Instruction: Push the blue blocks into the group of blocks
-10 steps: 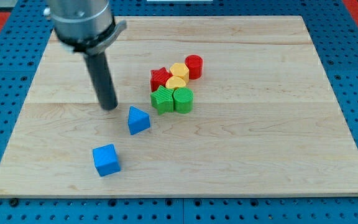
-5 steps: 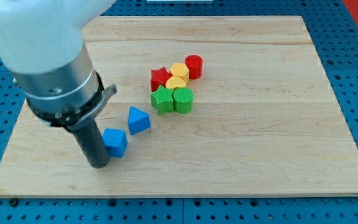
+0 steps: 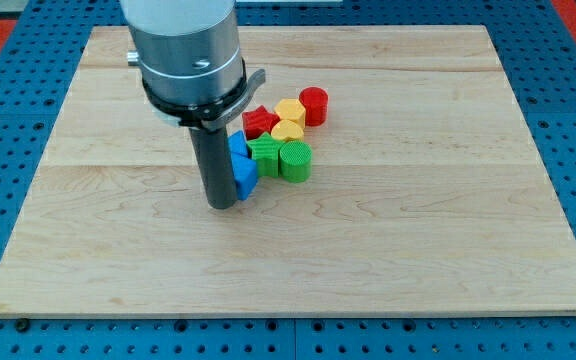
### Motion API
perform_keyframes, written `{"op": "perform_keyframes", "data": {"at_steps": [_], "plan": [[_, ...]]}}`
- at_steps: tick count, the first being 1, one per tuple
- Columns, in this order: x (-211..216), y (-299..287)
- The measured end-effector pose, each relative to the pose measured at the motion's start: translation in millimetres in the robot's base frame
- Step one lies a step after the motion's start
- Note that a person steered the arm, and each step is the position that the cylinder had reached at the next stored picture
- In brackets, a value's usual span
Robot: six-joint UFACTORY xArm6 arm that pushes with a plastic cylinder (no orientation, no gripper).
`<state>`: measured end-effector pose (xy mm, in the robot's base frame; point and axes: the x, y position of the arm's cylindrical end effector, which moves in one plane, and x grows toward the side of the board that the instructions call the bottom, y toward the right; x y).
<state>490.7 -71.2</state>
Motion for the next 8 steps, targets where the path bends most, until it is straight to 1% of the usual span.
{"op": "perform_keyframes", "data": {"at_steps": [3, 4, 5, 6, 7, 8], "plan": [[-32, 35], [-10, 39], [2, 64], [-21, 109], [-34, 146], [-43, 154]]}}
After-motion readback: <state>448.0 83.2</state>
